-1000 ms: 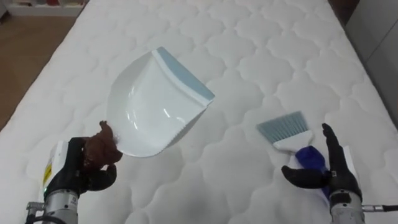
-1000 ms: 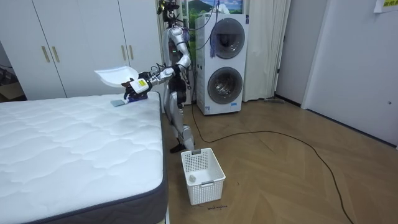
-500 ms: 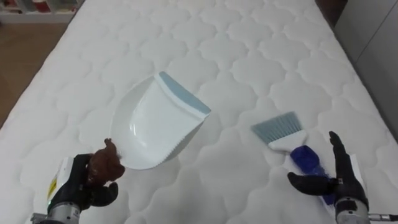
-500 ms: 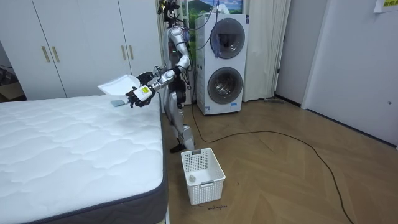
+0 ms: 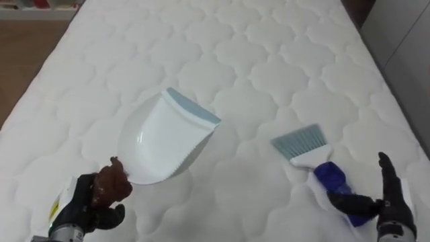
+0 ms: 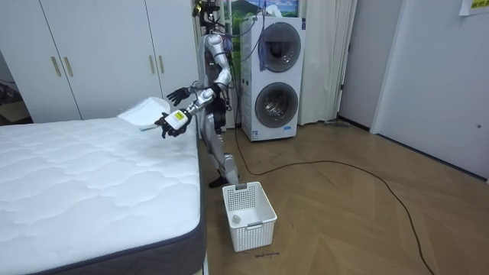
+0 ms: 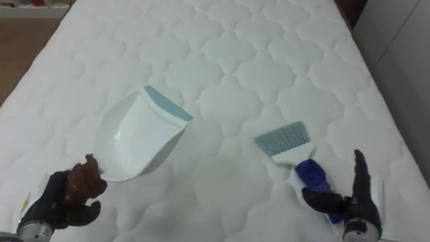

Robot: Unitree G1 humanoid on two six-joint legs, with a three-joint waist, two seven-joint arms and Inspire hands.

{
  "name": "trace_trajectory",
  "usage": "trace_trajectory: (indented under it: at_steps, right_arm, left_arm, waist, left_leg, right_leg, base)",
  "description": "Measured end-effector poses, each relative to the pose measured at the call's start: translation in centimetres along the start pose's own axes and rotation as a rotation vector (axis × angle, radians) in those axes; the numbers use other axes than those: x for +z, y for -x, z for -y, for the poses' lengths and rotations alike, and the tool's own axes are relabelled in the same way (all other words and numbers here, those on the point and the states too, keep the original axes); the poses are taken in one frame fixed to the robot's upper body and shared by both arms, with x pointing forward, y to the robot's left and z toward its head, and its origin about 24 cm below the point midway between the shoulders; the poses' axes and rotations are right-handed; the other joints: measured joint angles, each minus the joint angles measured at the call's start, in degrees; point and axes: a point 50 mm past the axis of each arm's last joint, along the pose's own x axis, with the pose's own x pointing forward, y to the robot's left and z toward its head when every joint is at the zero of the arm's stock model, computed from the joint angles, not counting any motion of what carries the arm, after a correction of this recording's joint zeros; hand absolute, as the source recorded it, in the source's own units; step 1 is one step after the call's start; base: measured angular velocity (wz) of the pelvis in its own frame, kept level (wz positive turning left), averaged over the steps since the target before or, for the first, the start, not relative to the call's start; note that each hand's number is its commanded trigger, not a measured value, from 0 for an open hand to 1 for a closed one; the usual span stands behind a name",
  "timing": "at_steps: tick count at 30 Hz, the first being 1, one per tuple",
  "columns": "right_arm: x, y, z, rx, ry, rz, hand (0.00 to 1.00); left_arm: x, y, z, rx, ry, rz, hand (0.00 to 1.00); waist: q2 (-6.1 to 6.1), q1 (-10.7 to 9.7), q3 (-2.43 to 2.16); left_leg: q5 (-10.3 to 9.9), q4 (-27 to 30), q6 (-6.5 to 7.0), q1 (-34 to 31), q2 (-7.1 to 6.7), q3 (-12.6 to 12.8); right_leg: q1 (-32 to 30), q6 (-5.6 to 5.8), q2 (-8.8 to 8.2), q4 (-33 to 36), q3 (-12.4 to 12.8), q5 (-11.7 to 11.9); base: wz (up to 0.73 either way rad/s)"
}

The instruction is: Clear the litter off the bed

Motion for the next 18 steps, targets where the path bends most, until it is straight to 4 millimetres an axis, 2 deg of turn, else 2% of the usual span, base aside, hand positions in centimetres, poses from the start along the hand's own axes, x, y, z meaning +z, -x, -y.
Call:
trace_trajectory:
  at_steps: [4, 6, 9, 12, 15, 17, 18]
  right_arm:
    - [-2.5, 0.1, 0.9, -0.051, 0.031, -0.105, 0.0]
    - [-4.6, 0.6, 1.4, -0.061, 0.054, -0.204, 0.0]
    - [-6.9, 1.1, 1.9, -0.055, 0.086, -0.315, 0.0]
    - [-9.4, 2.4, 1.9, -0.02, 0.121, -0.443, 0.0]
    - [-11.1, 3.5, 1.6, 0.028, 0.159, -0.533, 0.0]
    - [-11.8, 4.0, 1.5, 0.065, 0.185, -0.571, 0.0]
    - [-12.2, 4.3, 1.3, 0.098, 0.214, -0.591, 0.0]
  left_arm:
    - [-3.0, 0.7, 0.7, -0.023, 0.016, -0.127, 0.0]
    - [-5.6, 2.0, 1.1, -0.036, 0.035, -0.239, 0.0]
    - [-8.2, 3.3, 1.8, -0.069, 0.025, -0.364, 0.0]
    - [-10.0, 4.4, 2.5, -0.102, 0.014, -0.458, 0.0]
    - [-10.6, 5.0, 3.3, -0.125, 0.03, -0.503, 0.0]
    - [-11.2, 5.6, 3.9, -0.149, 0.042, -0.537, 0.0]
    - [-11.4, 5.9, 4.1, -0.162, 0.043, -0.553, 0.0]
  waist:
    - [-1.08, -0.1, 0.11]
    - [-1.61, -0.3, -0.09]
    - [-1.69, -0.4, -0.05]
    - [-1.55, 0.1, 0.0]
    - [-1.54, 0.6, 0.13]
    - [-1.41, 0.8, -0.15]
    - [-1.29, 0.9, -0.08]
  left_leg:
    - [0.0, -0.5, 0.0, 0.9, 0.04, 0.6]
    - [0.0, -0.7, 0.0, 1.1, 0.03, 0.6]
    - [0.0, -0.7, 0.0, 1.4, -0.03, 0.6]
    - [0.0, -0.7, 0.0, 1.4, -0.02, 0.5]
    - [0.0, -0.7, 0.01, 1.3, -0.02, 0.3]
    - [0.0, -0.7, 0.01, 1.5, -0.02, 0.3]
    - [0.0, -0.7, 0.01, 1.4, -0.01, 0.3]
  right_leg:
    - [0.9, 0.01, 0.03, -0.2, -0.1, 0.0]
    - [1.2, 0.12, 0.01, -0.5, -0.1, 0.1]
    - [1.6, 0.29, -0.08, -0.9, -0.1, 0.2]
    - [1.6, 0.29, -0.13, -1.7, -0.4, 0.2]
    - [1.6, 0.3, -0.15, -1.7, -0.6, 0.2]
    - [1.7, 0.29, -0.13, -1.5, -0.6, 0.2]
    - [1.7, 0.29, -0.13, -1.6, -0.6, 0.2]
  base:
    - [-0.03]
    - [0.0]
    - [0.03]
    - [0.03]
    - [0.05]
    - [0.0]
    - [0.0]
